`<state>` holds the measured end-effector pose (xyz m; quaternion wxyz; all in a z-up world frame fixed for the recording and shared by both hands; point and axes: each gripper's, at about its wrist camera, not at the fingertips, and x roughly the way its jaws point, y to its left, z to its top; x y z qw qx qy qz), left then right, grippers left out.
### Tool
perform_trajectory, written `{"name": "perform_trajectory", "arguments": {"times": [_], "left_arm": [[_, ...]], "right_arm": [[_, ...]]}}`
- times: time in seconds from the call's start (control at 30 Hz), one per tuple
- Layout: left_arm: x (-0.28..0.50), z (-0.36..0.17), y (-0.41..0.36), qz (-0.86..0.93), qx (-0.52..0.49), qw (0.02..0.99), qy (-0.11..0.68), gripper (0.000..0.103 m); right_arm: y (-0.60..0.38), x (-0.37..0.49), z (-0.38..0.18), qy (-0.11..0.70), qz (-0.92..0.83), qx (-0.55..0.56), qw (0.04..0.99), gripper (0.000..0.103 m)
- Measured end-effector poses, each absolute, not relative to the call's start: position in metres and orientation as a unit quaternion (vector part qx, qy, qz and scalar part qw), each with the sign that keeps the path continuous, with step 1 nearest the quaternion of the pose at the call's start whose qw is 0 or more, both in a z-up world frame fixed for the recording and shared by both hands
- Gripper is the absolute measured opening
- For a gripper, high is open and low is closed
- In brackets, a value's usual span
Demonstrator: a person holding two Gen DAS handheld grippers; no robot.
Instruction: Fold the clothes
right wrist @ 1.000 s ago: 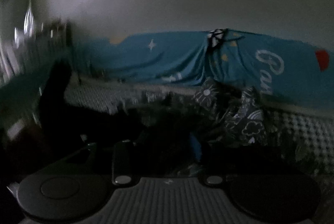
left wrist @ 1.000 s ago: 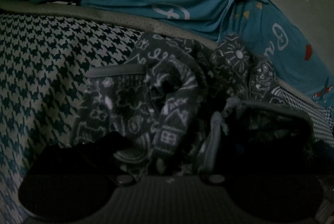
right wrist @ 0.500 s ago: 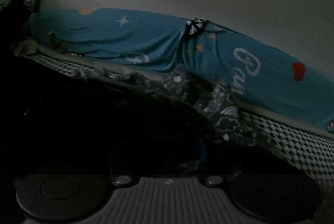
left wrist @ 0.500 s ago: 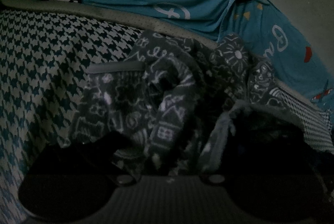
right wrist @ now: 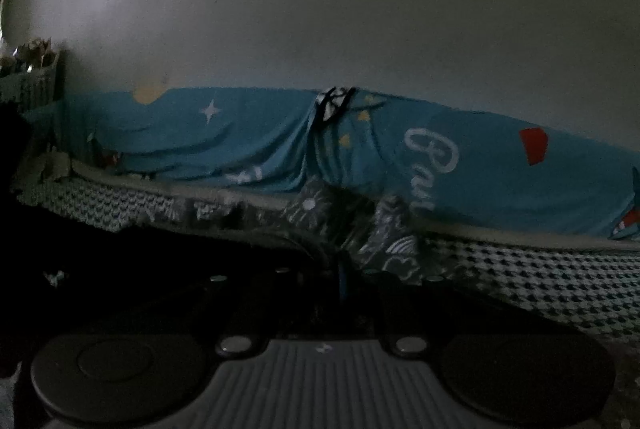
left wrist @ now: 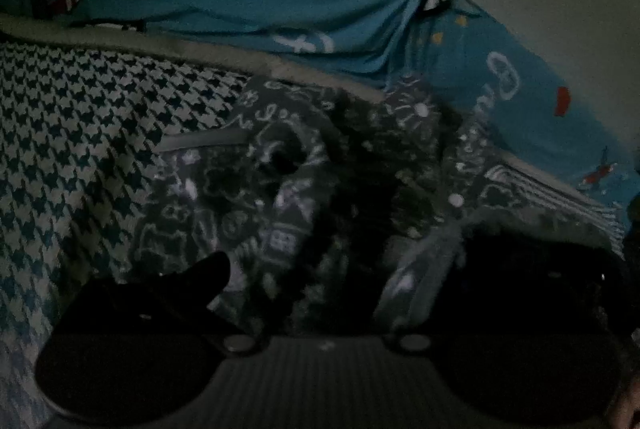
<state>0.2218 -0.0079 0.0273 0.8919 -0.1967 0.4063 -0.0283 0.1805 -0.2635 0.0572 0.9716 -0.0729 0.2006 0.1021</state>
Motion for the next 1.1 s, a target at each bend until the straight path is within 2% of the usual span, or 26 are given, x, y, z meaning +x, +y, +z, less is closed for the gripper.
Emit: {"name": "perform_trajectory", "arguments": {"times": [0.4,0.57,0.8,1.1], "left_arm": [[0.112,0.04,-0.022,-0.01,-0.187,0.917,0.352,0.103],[0.075,0.025,-0.046,-0.018,-0.174,0.915,0.365,0.103],[0.061,0.003,-0.073,0.011,-0.135,0.918,0.374,0.103],[0.056,-0.007,-0.061,0.079,-0.162,0.914,0.364,0.103]], "right_arm": [[-0.269,0.168,0.073,0.181,0.09,-0.053,0.978,0.012],[-0.274,0.161,0.077,0.176,0.082,-0.047,0.98,0.012],[-0.281,0.154,0.081,0.168,0.073,-0.042,0.982,0.012],[-0.298,0.139,0.088,0.153,0.055,-0.038,0.986,0.012]]}}
